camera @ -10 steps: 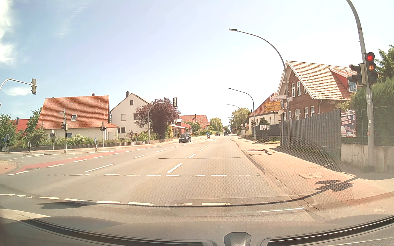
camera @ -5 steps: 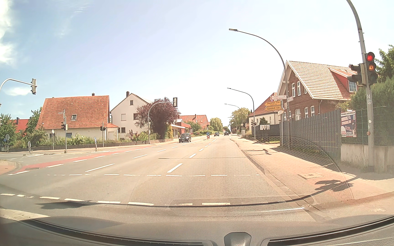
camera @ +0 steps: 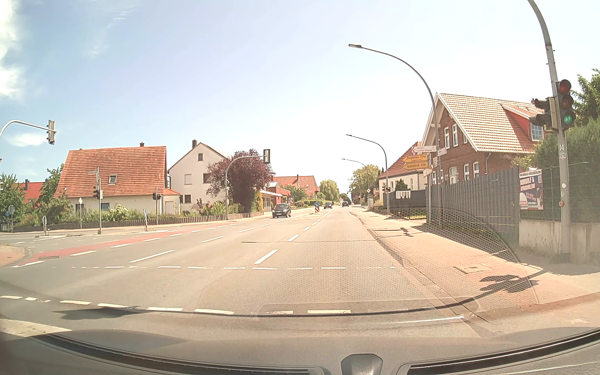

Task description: Follow the waypoints while adhering to traffic rules and regulations

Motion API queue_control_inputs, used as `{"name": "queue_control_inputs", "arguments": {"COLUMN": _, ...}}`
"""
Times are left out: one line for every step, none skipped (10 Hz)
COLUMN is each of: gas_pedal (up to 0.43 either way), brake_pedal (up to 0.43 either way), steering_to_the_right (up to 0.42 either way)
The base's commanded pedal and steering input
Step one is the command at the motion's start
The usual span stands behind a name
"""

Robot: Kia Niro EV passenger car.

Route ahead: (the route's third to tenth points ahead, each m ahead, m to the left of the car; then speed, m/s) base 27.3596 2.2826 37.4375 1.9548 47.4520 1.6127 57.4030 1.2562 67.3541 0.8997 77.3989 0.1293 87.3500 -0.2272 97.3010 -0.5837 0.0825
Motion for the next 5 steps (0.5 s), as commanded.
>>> {"name": "queue_control_inputs", "arguments": {"gas_pedal": 0.0, "brake_pedal": 0.006, "steering_to_the_right": -0.004}}
{"name": "queue_control_inputs", "arguments": {"gas_pedal": 0.0, "brake_pedal": 0.0, "steering_to_the_right": -0.004}}
{"name": "queue_control_inputs", "arguments": {"gas_pedal": 0.0, "brake_pedal": 0.006, "steering_to_the_right": -0.004}}
{"name": "queue_control_inputs", "arguments": {"gas_pedal": 0.0, "brake_pedal": 0.006, "steering_to_the_right": -0.005}}
{"name": "queue_control_inputs", "arguments": {"gas_pedal": 0.0, "brake_pedal": 0.006, "steering_to_the_right": -0.005}}
